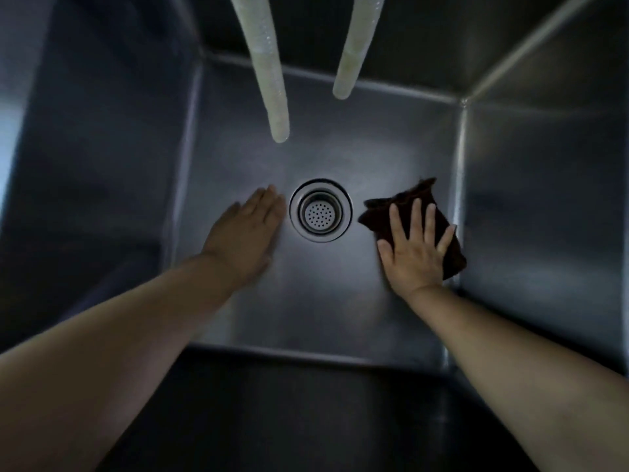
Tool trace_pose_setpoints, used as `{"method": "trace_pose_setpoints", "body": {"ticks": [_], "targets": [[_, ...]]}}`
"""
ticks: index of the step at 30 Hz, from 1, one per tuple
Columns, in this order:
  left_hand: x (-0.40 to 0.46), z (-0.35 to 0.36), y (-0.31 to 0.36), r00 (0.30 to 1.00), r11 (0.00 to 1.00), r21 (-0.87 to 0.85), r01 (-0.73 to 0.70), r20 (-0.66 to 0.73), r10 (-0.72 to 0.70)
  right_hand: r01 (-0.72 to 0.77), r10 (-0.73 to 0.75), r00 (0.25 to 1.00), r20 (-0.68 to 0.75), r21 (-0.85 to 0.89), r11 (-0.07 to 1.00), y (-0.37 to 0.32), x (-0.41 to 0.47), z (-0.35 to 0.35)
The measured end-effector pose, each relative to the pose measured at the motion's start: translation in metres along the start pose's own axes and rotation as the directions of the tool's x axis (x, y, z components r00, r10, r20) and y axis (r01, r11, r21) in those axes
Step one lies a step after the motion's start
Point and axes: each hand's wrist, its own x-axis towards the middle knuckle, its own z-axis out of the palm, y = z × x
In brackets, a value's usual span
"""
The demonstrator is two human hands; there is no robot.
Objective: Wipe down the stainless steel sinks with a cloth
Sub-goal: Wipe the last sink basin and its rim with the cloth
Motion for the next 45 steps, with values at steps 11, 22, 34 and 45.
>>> {"method": "trace_pose_setpoints", "body": {"ticks": [11,22,34,45], "targets": [[-0.162,-0.091,-0.093,0.852,0.98,0.158,-0.118,-0.491,0.181,0.814,-0.808,0.58,-0.105,0.1,0.572,-0.091,-0.076,-0.007],[-0.184,-0.07,-0.135,0.795,0.99,0.06,-0.128,-0.591,0.139,-0.051,-0.092,0.993,0.08,0.957,0.284,-0.264,-0.007,-0.081],[-0.186,-0.073,-0.135,0.794,0.992,0.074,-0.105,-0.594,0.128,-0.151,-0.358,0.879,0.315,0.896,0.417,-0.347,-0.031,-0.116],[-0.188,-0.075,-0.133,0.782,0.991,0.096,-0.097,-0.608,0.136,0.033,-0.575,0.63,0.522,0.722,0.691,-0.264,-0.068,-0.095]]}}
